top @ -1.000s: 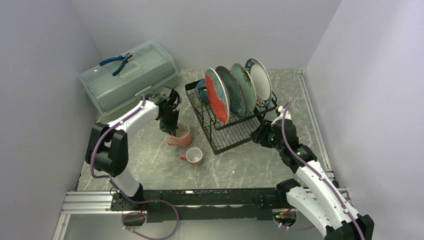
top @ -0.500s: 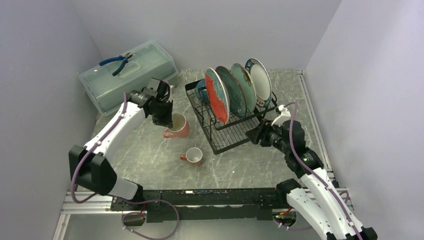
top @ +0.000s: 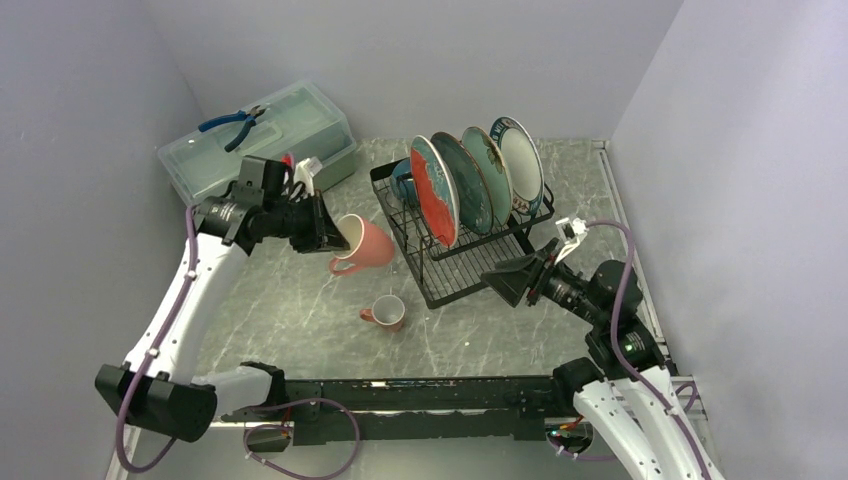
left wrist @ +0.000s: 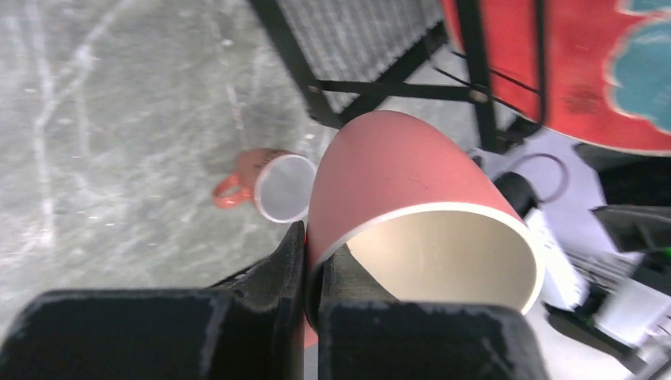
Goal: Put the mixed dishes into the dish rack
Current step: Pick up the cup at the center of the board, then turn the cup upside down in the dish rack.
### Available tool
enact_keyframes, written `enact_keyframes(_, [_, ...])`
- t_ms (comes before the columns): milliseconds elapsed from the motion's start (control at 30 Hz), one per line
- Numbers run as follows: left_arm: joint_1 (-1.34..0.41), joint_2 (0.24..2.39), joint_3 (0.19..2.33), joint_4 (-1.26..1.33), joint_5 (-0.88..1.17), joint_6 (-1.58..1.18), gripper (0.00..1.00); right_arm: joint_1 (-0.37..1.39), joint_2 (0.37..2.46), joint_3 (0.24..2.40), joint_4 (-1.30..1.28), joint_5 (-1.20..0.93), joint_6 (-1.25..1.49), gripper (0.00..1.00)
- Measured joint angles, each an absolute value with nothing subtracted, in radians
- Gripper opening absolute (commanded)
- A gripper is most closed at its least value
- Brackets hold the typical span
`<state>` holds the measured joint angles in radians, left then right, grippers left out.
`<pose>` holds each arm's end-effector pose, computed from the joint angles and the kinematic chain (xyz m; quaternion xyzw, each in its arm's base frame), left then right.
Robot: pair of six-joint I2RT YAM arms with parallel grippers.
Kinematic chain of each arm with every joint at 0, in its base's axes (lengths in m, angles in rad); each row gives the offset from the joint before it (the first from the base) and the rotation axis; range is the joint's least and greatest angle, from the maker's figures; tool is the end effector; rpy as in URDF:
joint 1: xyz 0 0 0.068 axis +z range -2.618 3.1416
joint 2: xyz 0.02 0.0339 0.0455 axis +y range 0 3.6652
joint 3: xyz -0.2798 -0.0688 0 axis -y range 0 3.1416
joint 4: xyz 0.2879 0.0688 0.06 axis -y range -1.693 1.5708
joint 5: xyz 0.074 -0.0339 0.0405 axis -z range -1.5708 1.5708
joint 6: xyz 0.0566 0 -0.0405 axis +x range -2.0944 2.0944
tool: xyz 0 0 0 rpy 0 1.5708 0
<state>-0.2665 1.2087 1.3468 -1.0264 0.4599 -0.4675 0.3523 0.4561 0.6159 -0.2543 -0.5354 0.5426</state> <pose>0.2601 -0.0970 0.3774 -0.0162 0.9206 -0.3174 0.2271 0.1455 0.0843 0.3302 -0.1094 0.7271 0.4572 0.5004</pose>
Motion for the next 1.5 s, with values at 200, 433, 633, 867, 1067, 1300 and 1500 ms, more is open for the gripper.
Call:
enact_keyframes(200, [-0.253,1.112,1.329,-0.947,0.649,-0.602,0.0,0.352,0.425,0.615,-0.117,-0.669,0.579,0.67])
enact_keyframes(433, [-0.25,0.972,1.228,-0.699,0.829,-0.855,0.0,0.37,0.485,0.619,0.071,-0.768,0.663,0.71])
enact_keyframes(633, [-0.25,0.916,1.147,-0.448,0.889,-1.062,0.0,0.435,0.585,0.688,0.193,-0.777,0.711,0.75])
enact_keyframes(867, [-0.25,0.894,1.082,-0.148,0.899,-1.269,0.0,0.569,0.702,0.773,0.331,-0.707,0.728,0.81])
enact_keyframes(1067, [-0.25,0.865,1.049,0.115,0.875,-1.426,0.0,0.707,0.832,0.892,0.388,-0.583,0.683,0.85])
enact_keyframes(1300, [-0.25,0.859,1.001,0.374,0.854,-1.583,0.0,0.807,0.985,1.002,0.482,-0.481,0.625,0.95])
enact_keyframes(1500, [-0.25,0.859,0.964,0.508,0.839,-1.669,0.0,0.864,1.125,1.115,0.581,-0.463,0.602,0.96])
